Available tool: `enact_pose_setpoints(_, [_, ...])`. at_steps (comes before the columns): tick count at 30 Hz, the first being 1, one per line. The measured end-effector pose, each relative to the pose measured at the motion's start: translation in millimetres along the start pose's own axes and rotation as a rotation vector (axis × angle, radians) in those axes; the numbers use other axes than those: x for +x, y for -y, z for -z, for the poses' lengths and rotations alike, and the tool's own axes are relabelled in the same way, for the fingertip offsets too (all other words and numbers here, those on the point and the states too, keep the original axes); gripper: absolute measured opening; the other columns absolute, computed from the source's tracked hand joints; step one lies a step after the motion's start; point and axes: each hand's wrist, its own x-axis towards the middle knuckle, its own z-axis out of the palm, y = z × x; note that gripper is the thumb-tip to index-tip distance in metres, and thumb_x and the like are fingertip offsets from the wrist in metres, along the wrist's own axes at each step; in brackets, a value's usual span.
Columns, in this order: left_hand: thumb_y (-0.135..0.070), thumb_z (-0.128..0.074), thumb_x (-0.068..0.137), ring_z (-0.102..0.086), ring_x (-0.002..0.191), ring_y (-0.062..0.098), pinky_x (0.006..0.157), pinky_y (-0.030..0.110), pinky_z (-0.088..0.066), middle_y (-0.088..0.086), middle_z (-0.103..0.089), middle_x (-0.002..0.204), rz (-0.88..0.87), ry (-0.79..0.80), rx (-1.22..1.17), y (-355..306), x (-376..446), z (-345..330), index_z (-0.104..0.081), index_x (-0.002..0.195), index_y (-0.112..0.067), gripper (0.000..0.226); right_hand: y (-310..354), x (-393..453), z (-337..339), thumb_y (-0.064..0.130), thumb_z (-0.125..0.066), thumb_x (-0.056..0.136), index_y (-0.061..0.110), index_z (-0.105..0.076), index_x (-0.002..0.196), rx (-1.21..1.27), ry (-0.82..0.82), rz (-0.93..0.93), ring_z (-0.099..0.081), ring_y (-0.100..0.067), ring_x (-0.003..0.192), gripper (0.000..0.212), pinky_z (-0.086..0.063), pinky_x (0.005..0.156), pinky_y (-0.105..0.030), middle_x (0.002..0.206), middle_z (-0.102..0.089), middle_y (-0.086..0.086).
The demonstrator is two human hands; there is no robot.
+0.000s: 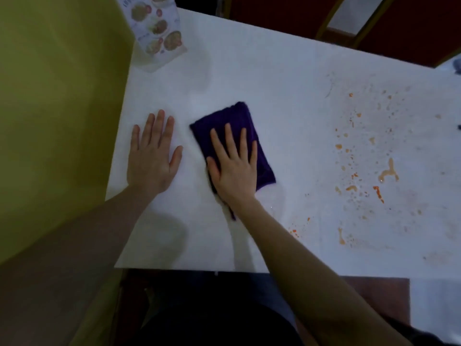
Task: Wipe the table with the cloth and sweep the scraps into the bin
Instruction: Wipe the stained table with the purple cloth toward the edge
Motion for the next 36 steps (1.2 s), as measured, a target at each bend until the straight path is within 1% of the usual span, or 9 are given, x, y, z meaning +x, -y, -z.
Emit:
enact_pose_setpoints(2, [-0.048,-0.016,0.101,-0.007,0.154,0.025,0.124,0.05,-0.008,0.008,-0.007,0.167,-0.004,0.001,-0.005,-1.0,-0.8,1.2,-0.008,0.159,-0.015,0.068,-11.6,-46.8,-2.0,0.052,-0.034,0.101,0.034,-0.021,0.156,0.026,0.006,-0.016,-0.003,-0.029,0.152,0.059,-0.007,0.123,-0.05,0.165,-0.014,0.001])
enact_pose_setpoints(6, [-0.048,-0.017,0.101,-0.006,0.154,0.026,0.124,0.049,-0.006,0.008,-0.007,0.167,-0.006,-0.005,-0.008,-0.9,0.3,1.1,-0.008,0.159,-0.015,0.068,-75.9,-101.7,9.4,0.06,-0.035,0.097,0.037,-0.025,0.155,-0.031,-0.041,-0.202,-0.009,-0.029,0.152,0.063,-0.012,0.122,-0.048,0.164,-0.017,0.002])
enact_pose_setpoints(10, [-0.048,-0.018,0.101,-0.006,0.154,0.025,0.125,0.048,-0.005,0.008,-0.008,0.167,-0.005,-0.003,-0.015,1.5,0.7,-0.3,-0.009,0.159,-0.015,0.068,-133.0,-74.9,31.2,0.064,-0.025,0.096,0.04,-0.014,0.156,-0.045,-0.003,-0.415,0.0,-0.031,0.152,0.065,-0.005,0.121,-0.055,0.166,-0.008,0.003])
enact_pose_setpoints(14, [-0.047,-0.02,0.102,-0.006,0.154,0.026,0.124,0.05,-0.003,0.008,-0.007,0.167,-0.033,0.009,-0.028,1.4,-2.4,2.2,-0.012,0.159,-0.016,0.065,-128.0,-12.8,34.9,0.059,-0.025,0.1,0.038,-0.01,0.157,0.009,-0.045,-0.51,0.006,-0.036,0.151,0.062,0.003,0.119,-0.06,0.166,-0.003,0.0])
enact_pose_setpoints(19, [-0.042,-0.022,0.106,0.003,0.155,0.022,0.125,0.049,0.0,0.004,0.0,0.168,-0.043,0.015,-0.047,-6.1,-29.7,15.3,-0.006,0.16,-0.018,0.061,-61.2,5.0,17.2,0.055,-0.024,0.101,0.036,-0.011,0.157,-0.011,-0.028,-0.329,0.001,-0.037,0.151,0.061,0.0,0.119,-0.06,0.166,-0.007,-0.002])
enact_pose_setpoints(23, [-0.043,-0.018,0.106,0.006,0.155,0.019,0.125,0.049,-0.001,0.003,0.003,0.168,-0.068,0.068,-0.062,-17.3,-74.4,12.2,-0.001,0.16,-0.019,0.061,-10.5,-61.2,-4.7,0.055,-0.029,0.101,0.034,-0.019,0.156,0.003,-0.031,-0.14,-0.006,-0.034,0.151,0.06,-0.006,0.12,-0.056,0.165,-0.014,-0.002])
enact_pose_setpoints(26, [-0.046,-0.015,0.103,0.005,0.154,0.02,0.125,0.049,-0.001,0.003,0.003,0.168,-0.104,0.107,-0.048,-34.0,-97.5,1.9,-0.001,0.16,-0.018,0.065,-22.0,-128.0,-9.9,0.056,-0.034,0.1,0.034,-0.02,0.156,0.017,-0.025,-0.112,-0.005,-0.03,0.152,0.061,-0.007,0.121,-0.053,0.165,-0.014,0.0])
enact_pose_setpoints(31, [-0.048,-0.018,0.101,-0.002,0.155,0.021,0.124,0.051,-0.004,0.004,-0.001,0.168,-0.122,0.107,0.002,-49.0,-111.8,-11.7,-0.006,0.16,-0.018,0.068,-109.4,-180.8,9.4,0.06,-0.036,0.096,0.039,-0.025,0.154,-0.05,-0.058,-0.347,-0.01,-0.031,0.152,0.063,-0.008,0.121,-0.054,0.164,-0.019,0.002])
enact_pose_setpoints(36, [-0.049,-0.018,0.101,-0.002,0.155,0.022,0.124,0.052,-0.005,0.005,-0.002,0.168,-0.131,0.089,0.003,-48.6,-111.8,-10.8,-0.006,0.16,-0.018,0.068,-154.6,-118.8,30.9,0.06,-0.025,0.099,0.039,-0.012,0.156,0.007,-0.053,-0.561,0.002,-0.034,0.152,0.062,0.002,0.12,-0.059,0.166,-0.007,0.0])
